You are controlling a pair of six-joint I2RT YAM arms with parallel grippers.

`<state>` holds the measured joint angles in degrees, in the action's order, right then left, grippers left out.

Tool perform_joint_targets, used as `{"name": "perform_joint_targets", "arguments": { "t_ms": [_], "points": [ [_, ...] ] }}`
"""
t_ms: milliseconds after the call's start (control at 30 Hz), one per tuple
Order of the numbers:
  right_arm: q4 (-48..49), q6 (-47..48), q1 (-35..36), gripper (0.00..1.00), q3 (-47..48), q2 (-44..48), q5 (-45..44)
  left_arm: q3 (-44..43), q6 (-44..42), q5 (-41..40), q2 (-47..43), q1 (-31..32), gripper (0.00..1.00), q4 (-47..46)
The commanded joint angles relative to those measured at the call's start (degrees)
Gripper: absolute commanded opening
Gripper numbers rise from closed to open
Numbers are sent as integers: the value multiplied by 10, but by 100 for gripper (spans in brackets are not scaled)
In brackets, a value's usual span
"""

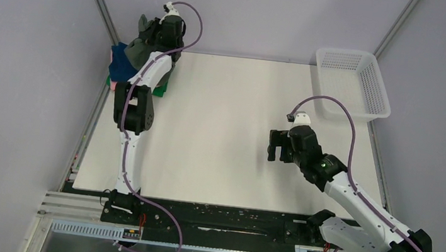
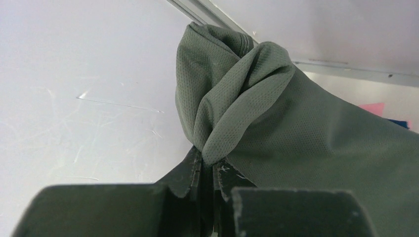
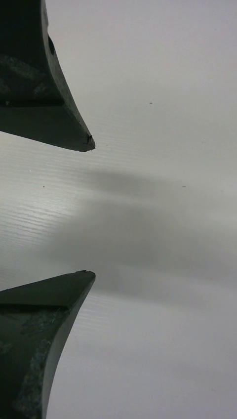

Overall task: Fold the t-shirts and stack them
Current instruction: Put the neatly folded tshirt into the corner of the board with the left arm

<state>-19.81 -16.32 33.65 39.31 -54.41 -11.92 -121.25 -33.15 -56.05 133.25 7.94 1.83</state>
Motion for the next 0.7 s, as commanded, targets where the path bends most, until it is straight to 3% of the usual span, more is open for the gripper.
{"name": "perform_joint_targets", "arguments": {
  "t_ms": [0,300,667],
  "points": [
    [8,14,-2,100,29,-23,-35,-47,22,21,12,-25,0,-35],
    [-27,14,-2,99,72,-92,-63,-64,76,29,47,-71,0,-10],
    [-22,3,-2,99,78,-99,-122,-3,90,-19,41,-99,0,-47]
  ]
}}
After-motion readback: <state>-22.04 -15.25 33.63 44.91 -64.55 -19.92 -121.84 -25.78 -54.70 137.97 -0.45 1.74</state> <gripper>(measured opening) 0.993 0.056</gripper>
